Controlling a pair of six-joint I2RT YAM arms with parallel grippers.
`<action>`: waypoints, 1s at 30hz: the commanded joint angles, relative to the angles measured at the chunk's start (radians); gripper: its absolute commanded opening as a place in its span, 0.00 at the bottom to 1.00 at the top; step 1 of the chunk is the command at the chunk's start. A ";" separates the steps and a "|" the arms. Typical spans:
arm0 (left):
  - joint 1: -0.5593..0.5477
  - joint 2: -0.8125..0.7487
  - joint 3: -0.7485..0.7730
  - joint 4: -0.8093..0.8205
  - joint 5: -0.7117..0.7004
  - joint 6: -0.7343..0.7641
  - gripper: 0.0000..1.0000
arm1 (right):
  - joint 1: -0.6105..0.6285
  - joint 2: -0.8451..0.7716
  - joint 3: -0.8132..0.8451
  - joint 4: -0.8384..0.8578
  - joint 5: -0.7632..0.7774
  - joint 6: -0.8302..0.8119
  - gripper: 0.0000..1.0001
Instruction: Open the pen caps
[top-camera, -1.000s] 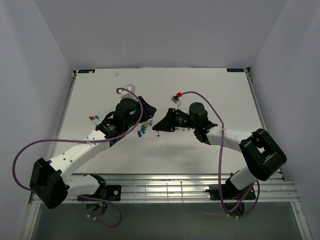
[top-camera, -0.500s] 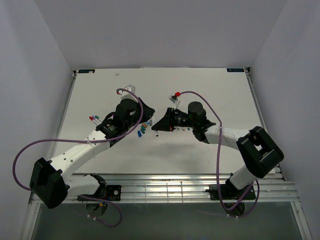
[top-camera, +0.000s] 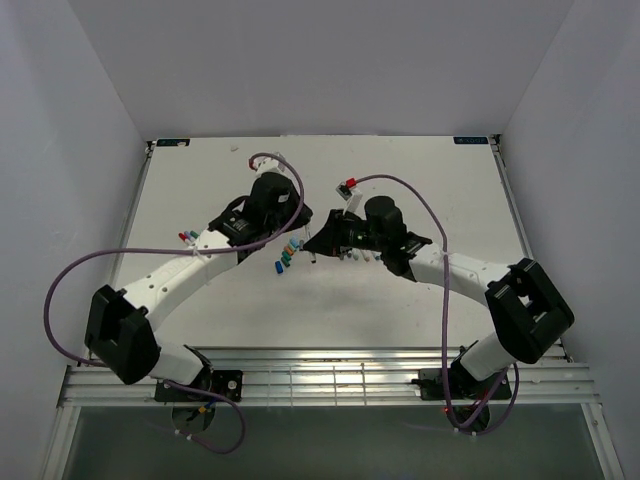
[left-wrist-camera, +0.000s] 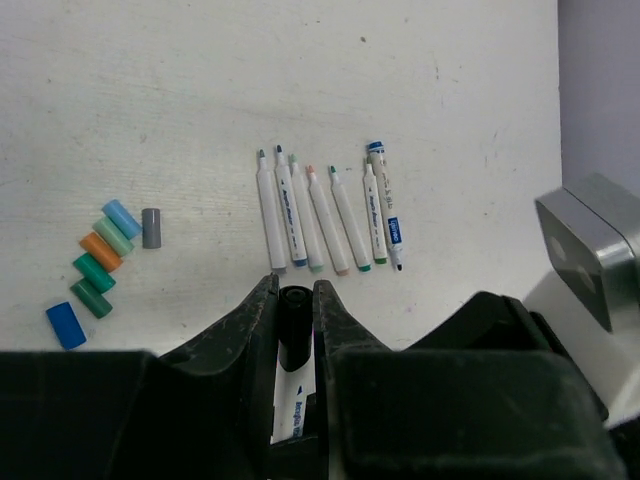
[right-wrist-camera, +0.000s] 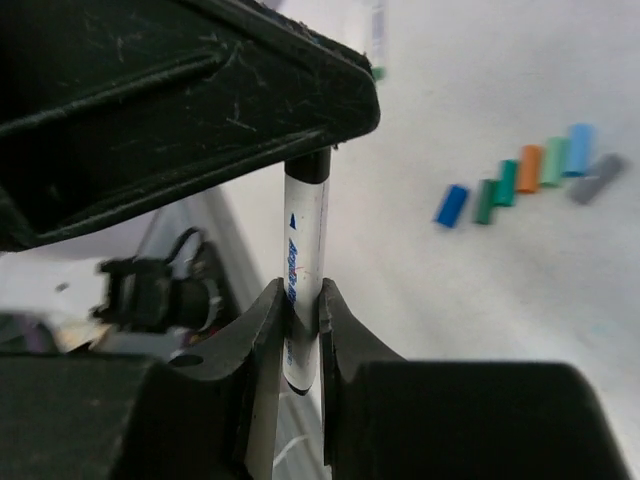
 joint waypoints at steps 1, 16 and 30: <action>0.057 0.088 0.193 -0.095 0.011 -0.005 0.00 | 0.091 -0.054 0.066 -0.349 0.348 -0.264 0.08; 0.232 0.109 0.149 0.126 0.326 -0.053 0.00 | 0.168 -0.035 0.148 -0.595 0.582 -0.472 0.08; 0.243 -0.149 -0.191 0.431 0.346 0.123 0.00 | -0.001 -0.046 -0.084 0.349 -0.371 0.306 0.08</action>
